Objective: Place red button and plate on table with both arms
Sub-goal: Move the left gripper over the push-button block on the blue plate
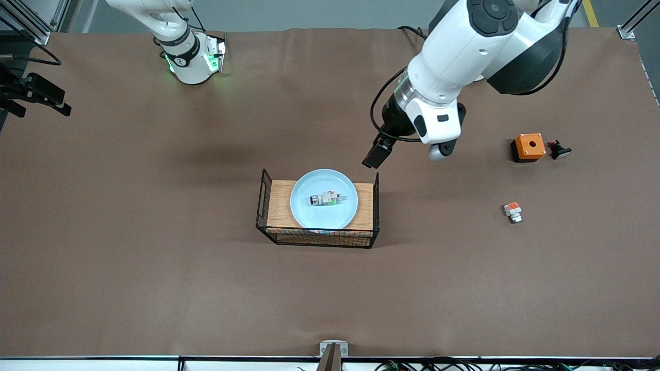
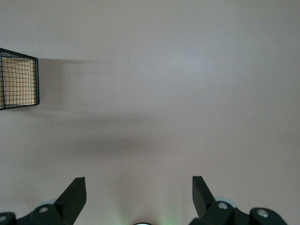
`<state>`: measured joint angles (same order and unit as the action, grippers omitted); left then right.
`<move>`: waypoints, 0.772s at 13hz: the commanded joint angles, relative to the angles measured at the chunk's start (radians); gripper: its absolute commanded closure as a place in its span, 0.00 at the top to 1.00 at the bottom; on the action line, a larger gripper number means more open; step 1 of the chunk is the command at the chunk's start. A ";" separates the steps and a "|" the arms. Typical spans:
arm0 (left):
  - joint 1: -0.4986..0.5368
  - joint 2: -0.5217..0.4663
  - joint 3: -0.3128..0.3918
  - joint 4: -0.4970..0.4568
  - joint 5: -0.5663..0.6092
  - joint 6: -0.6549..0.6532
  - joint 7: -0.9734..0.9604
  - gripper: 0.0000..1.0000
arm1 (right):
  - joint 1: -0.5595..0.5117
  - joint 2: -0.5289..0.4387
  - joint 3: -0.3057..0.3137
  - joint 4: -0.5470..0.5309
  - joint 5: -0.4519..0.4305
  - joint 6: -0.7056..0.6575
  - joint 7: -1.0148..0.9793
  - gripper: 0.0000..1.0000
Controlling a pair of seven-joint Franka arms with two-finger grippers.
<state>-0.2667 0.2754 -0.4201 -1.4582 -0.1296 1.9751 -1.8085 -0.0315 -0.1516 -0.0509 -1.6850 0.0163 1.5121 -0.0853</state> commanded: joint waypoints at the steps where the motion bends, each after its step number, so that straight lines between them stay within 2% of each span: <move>1: -0.037 0.065 0.000 0.059 -0.005 0.018 -0.132 1.00 | -0.005 -0.016 0.003 -0.005 0.001 -0.006 0.006 1.00; 6: -0.066 0.180 0.009 0.094 0.021 0.149 -0.424 1.00 | -0.005 -0.014 0.003 -0.005 0.001 -0.004 0.006 1.00; 10: -0.091 0.255 0.009 0.122 0.028 0.171 -0.587 1.00 | -0.005 -0.014 0.003 -0.005 0.001 -0.006 0.006 1.00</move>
<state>-0.3307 0.4831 -0.4162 -1.3913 -0.1237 2.1461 -2.3266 -0.0315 -0.1516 -0.0508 -1.6850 0.0163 1.5117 -0.0853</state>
